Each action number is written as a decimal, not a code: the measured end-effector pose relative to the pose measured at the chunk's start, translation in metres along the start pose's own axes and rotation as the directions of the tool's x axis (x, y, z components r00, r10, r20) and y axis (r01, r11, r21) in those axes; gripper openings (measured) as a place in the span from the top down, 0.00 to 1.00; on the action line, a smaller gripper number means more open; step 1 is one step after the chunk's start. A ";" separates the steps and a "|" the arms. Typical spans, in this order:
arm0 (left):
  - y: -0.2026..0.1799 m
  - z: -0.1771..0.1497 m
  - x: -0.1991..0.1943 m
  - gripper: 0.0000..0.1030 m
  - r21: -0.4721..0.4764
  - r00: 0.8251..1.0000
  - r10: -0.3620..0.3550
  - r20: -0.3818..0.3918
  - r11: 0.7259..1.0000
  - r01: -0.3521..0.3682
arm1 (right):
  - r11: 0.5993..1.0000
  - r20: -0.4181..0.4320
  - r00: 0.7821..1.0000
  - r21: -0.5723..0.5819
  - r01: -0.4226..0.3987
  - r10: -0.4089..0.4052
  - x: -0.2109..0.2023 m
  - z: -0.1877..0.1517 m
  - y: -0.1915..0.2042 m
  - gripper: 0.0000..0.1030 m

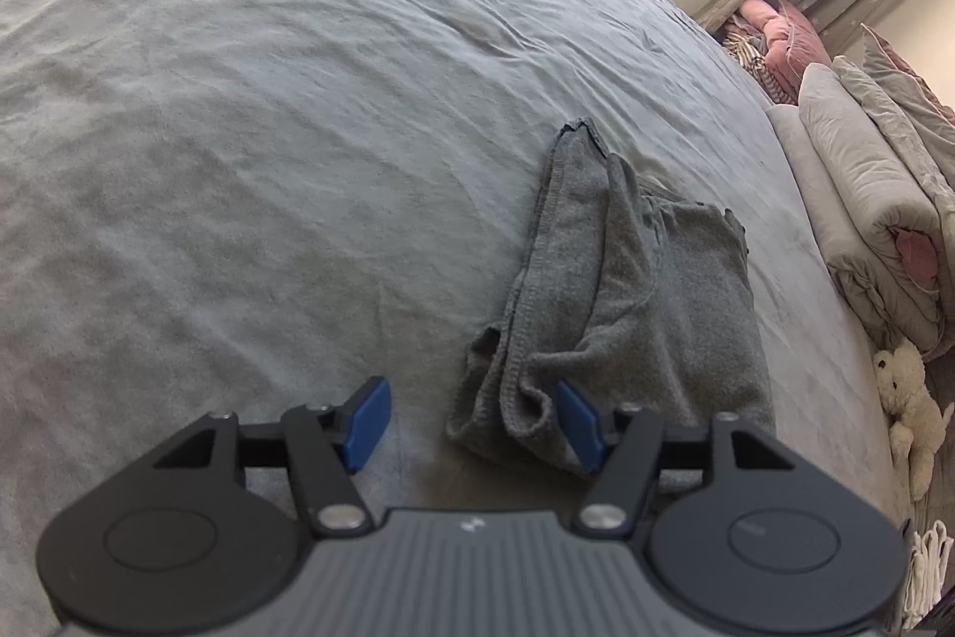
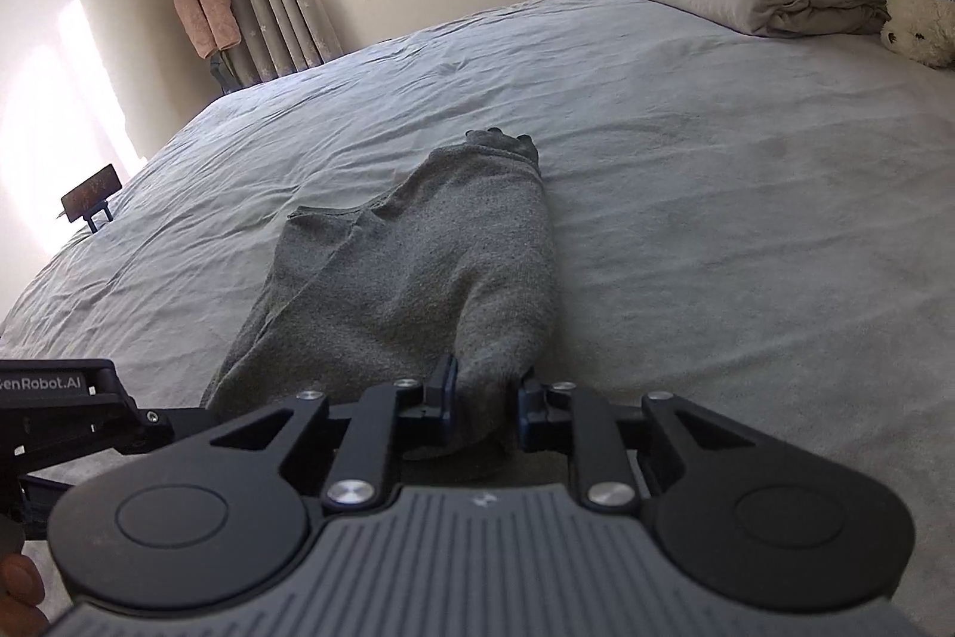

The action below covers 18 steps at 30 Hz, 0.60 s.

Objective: Fold clothes

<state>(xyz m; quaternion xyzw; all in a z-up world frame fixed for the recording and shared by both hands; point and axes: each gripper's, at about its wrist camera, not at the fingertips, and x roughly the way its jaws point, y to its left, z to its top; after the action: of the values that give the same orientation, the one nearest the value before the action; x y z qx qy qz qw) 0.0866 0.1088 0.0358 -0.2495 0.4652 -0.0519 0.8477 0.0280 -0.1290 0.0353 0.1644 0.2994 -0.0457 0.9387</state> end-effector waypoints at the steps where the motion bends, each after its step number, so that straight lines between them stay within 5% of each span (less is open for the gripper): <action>1: 0.001 0.001 -0.003 0.39 -0.006 1.000 0.000 0.004 1.000 0.000 | 1.000 0.003 1.000 -0.009 0.000 0.000 -0.002 0.002 0.000 0.81; 8: 0.003 0.005 -0.014 0.35 -0.003 1.000 -0.019 0.003 1.000 0.019 | 0.998 0.013 0.999 -0.054 0.035 -0.034 -0.038 0.015 -0.019 0.82; 18: -0.032 -0.025 -0.018 0.29 0.147 0.998 -0.035 -0.048 0.988 0.041 | 0.991 -0.092 0.987 0.020 0.132 -0.129 -0.126 -0.017 -0.121 0.81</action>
<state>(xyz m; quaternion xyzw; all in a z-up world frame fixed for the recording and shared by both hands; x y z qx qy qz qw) 0.0611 0.0774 0.0531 -0.1934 0.4744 -0.1081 0.8520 -0.1069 -0.2388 0.0611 0.1588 0.3513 -0.1034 0.9169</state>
